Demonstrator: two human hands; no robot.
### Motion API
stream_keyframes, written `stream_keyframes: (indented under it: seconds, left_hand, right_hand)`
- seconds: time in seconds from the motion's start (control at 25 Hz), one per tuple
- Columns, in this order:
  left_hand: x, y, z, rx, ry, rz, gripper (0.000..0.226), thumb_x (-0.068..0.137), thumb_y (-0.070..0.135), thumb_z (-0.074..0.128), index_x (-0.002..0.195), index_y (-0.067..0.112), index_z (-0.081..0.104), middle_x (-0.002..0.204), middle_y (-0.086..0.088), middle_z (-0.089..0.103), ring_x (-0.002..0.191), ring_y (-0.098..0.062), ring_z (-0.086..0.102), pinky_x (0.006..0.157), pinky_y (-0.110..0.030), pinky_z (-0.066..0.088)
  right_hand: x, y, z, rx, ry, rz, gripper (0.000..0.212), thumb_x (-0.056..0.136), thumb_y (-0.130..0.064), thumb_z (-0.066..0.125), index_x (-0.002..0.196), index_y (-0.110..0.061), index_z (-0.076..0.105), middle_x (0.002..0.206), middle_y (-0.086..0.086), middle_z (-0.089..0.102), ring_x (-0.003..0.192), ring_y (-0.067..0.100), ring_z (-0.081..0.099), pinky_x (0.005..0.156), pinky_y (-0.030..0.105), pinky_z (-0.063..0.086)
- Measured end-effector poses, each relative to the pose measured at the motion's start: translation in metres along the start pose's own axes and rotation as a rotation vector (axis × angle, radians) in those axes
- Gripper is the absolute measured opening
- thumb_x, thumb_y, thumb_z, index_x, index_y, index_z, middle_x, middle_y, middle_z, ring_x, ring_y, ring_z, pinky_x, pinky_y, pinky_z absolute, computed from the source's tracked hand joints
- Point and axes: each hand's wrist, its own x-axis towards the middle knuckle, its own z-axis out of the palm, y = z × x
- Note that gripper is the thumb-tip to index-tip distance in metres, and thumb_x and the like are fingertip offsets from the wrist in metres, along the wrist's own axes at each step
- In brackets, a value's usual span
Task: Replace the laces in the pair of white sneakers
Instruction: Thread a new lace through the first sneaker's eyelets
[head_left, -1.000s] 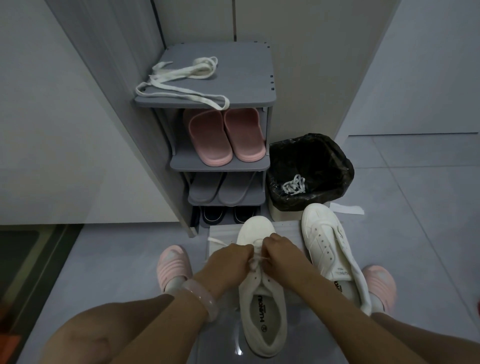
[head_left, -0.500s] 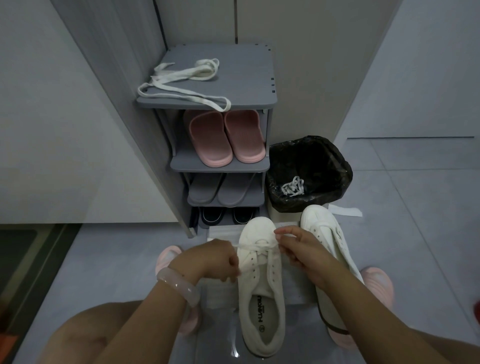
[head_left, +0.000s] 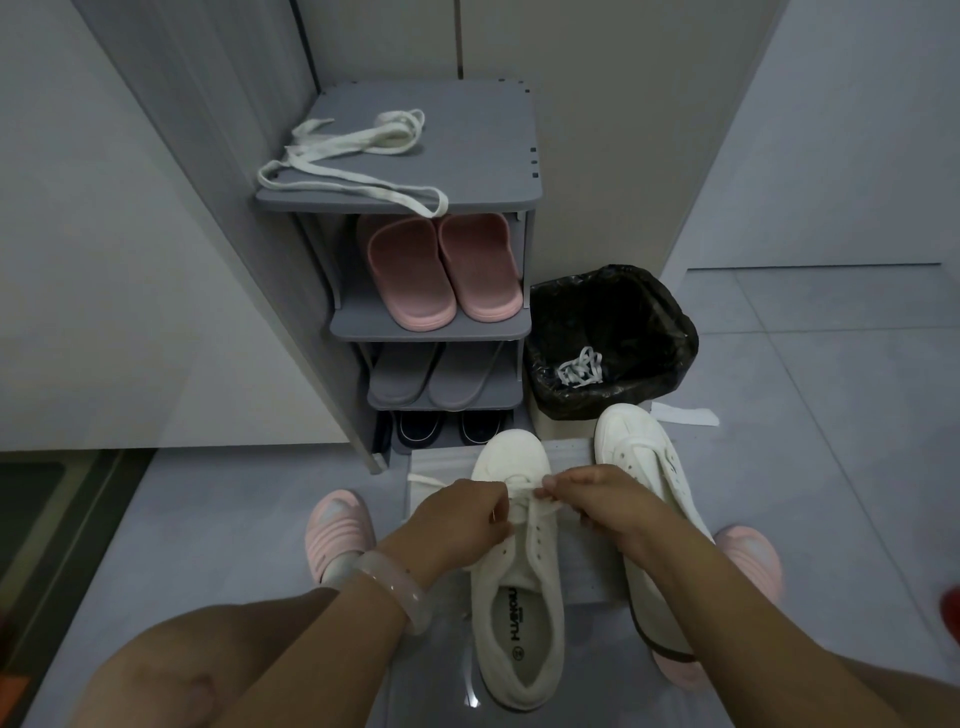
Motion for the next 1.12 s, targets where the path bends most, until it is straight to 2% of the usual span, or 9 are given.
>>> stream_keyframes:
  seconds: [0.08, 0.2, 0.36, 0.52, 0.6, 0.76, 0.88, 1.0, 1.12]
  left_hand:
    - [0.001, 0.0, 0.002, 0.027, 0.032, 0.018, 0.014, 0.093, 0.02, 0.047, 0.1, 0.012, 0.055, 0.11, -0.009, 0.058, 0.099, -0.024, 0.054, 0.081, -0.034, 0.043]
    - [0.002, -0.001, 0.002, 0.018, 0.024, 0.009, 0.018, 0.094, 0.016, 0.039, 0.104, 0.008, 0.053, 0.111, -0.011, 0.057, 0.1, -0.026, 0.053, 0.082, -0.035, 0.043]
    - [0.003, 0.0, 0.001, 0.028, -0.024, 0.001, 0.019, 0.096, 0.017, 0.035, 0.104, 0.006, 0.049, 0.11, -0.015, 0.057, 0.098, -0.029, 0.053, 0.081, -0.038, 0.042]
    - [0.004, 0.0, -0.001, 0.035, -0.051, -0.004, 0.018, 0.096, 0.016, 0.034, 0.101, 0.007, 0.049, 0.109, -0.016, 0.057, 0.083, -0.023, 0.047, 0.071, -0.033, 0.036]
    - [0.003, 0.0, -0.002, 0.021, -0.058, -0.002, 0.014, 0.096, 0.016, 0.034, 0.096, 0.011, 0.046, 0.107, -0.016, 0.057, 0.08, -0.021, 0.044, 0.069, -0.031, 0.035]
    - [0.004, 0.002, -0.002, 0.007, -0.056, -0.004, 0.009, 0.096, 0.018, 0.036, 0.09, 0.012, 0.038, 0.094, -0.011, 0.051, 0.082, -0.022, 0.044, 0.07, -0.032, 0.035]
    - [0.003, 0.004, 0.0, 0.029, -0.042, -0.001, 0.01, 0.096, 0.02, 0.037, 0.09, 0.012, 0.036, 0.095, -0.014, 0.052, 0.084, -0.026, 0.048, 0.07, -0.032, 0.034]
    - [0.002, 0.005, 0.003, 0.04, -0.023, 0.01, 0.01, 0.096, 0.022, 0.037, 0.091, 0.014, 0.037, 0.102, -0.016, 0.057, 0.091, -0.03, 0.053, 0.069, -0.031, 0.034]
    - [0.003, 0.006, 0.003, 0.014, -0.01, 0.018, 0.012, 0.095, 0.026, 0.043, 0.092, 0.015, 0.042, 0.104, -0.012, 0.059, 0.095, -0.028, 0.055, 0.074, -0.034, 0.039]
  right_hand:
    - [-0.002, -0.002, 0.005, 0.233, -0.099, 0.126, 0.019, 0.093, -0.015, 0.054, 0.083, -0.012, 0.07, 0.061, -0.005, 0.055, 0.052, 0.005, 0.037, 0.048, 0.015, 0.029]
    - [0.0, 0.001, 0.009, 0.233, -0.124, 0.199, 0.02, 0.095, -0.012, 0.047, 0.084, -0.013, 0.064, 0.047, -0.005, 0.05, 0.045, 0.006, 0.034, 0.044, 0.016, 0.028]
    - [0.004, 0.004, 0.003, -0.236, 0.002, 0.036, 0.026, 0.09, -0.035, 0.057, 0.072, -0.016, 0.055, 0.058, -0.005, 0.052, 0.054, 0.008, 0.044, 0.056, 0.02, 0.035]
    - [0.004, 0.007, 0.001, -0.58, 0.001, -0.152, 0.022, 0.083, -0.019, 0.065, 0.071, -0.022, 0.047, 0.072, -0.009, 0.051, 0.065, 0.004, 0.046, 0.057, 0.015, 0.036]
    - [0.005, 0.008, 0.0, -0.633, 0.082, -0.229, 0.025, 0.083, -0.014, 0.064, 0.069, -0.024, 0.045, 0.071, -0.009, 0.051, 0.068, 0.008, 0.049, 0.057, 0.016, 0.038]
    - [0.0, 0.002, 0.0, -0.365, 0.203, -0.178, 0.021, 0.085, -0.014, 0.064, 0.065, -0.016, 0.059, 0.062, -0.003, 0.056, 0.06, 0.013, 0.053, 0.061, 0.023, 0.047]
    - [-0.006, -0.005, 0.001, -0.012, 0.033, 0.053, 0.017, 0.088, -0.017, 0.062, 0.076, -0.012, 0.072, 0.068, -0.003, 0.059, 0.063, 0.01, 0.047, 0.058, 0.02, 0.04]
    - [-0.004, -0.003, 0.005, 0.266, -0.17, 0.202, 0.024, 0.094, -0.016, 0.051, 0.081, -0.008, 0.07, 0.067, -0.003, 0.061, 0.059, 0.008, 0.041, 0.053, 0.018, 0.033]
    - [0.001, 0.003, 0.007, 0.326, -0.163, 0.247, 0.022, 0.095, -0.015, 0.049, 0.083, -0.008, 0.066, 0.06, 0.0, 0.054, 0.053, 0.008, 0.041, 0.049, 0.017, 0.033]
